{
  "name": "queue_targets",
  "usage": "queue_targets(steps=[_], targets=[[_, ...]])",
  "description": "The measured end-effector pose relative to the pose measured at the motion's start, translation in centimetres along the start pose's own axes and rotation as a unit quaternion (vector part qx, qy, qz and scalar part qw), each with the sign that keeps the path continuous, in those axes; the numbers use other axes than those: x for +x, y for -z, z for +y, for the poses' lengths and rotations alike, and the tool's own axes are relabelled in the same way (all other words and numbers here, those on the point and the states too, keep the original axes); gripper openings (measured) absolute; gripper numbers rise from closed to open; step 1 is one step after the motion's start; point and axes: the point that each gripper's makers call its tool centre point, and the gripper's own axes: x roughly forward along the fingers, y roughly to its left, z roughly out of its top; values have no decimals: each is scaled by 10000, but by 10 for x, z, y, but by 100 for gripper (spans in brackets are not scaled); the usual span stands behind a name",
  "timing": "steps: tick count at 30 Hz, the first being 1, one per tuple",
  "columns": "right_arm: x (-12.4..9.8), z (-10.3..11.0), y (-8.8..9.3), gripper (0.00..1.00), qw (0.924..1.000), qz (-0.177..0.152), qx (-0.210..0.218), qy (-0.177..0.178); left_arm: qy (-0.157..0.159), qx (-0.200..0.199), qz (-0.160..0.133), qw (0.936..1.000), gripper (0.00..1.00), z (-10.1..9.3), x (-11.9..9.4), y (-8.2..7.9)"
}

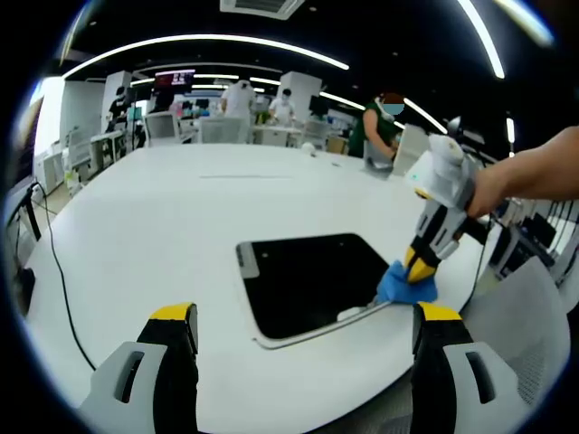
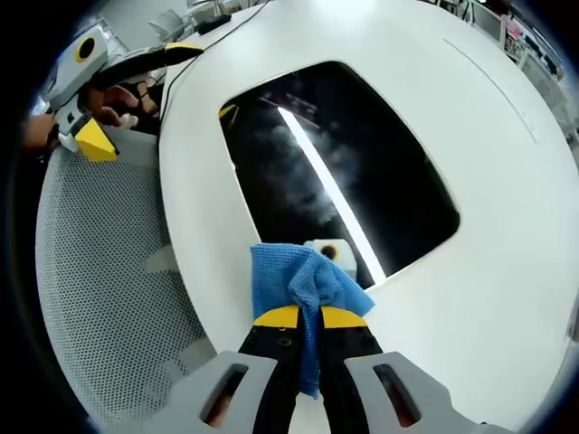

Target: Wipe the mirror surface with the cleaning cloth until all visible marks leave the cleaned area.

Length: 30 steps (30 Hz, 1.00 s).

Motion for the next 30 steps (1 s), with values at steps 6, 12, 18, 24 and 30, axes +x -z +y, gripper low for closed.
queue_targets(steps=[6, 12, 18, 24, 30], targets=[[-1, -1, 4, 0, 10000, 18, 51, -35, 22, -20, -53, 10000, 99, -1, 0, -2], [0, -1, 3, 0, 10000, 30, 15, -69, 30, -73, -84, 9999, 99, -1, 0, -3], [0, -1, 3, 0, 9998, 106, -75, -157, 21, -86, -76, 9999, 99, -1, -1, -3], [1, -3, 2, 0, 9992, 183, -209, -275, 14, -94, -68, 9999, 99, -1, -1, -3], [0, -6, 1, 0, 9990, 211, -217, -335, 13, -102, -60, 9999, 99, 0, 0, -3]])
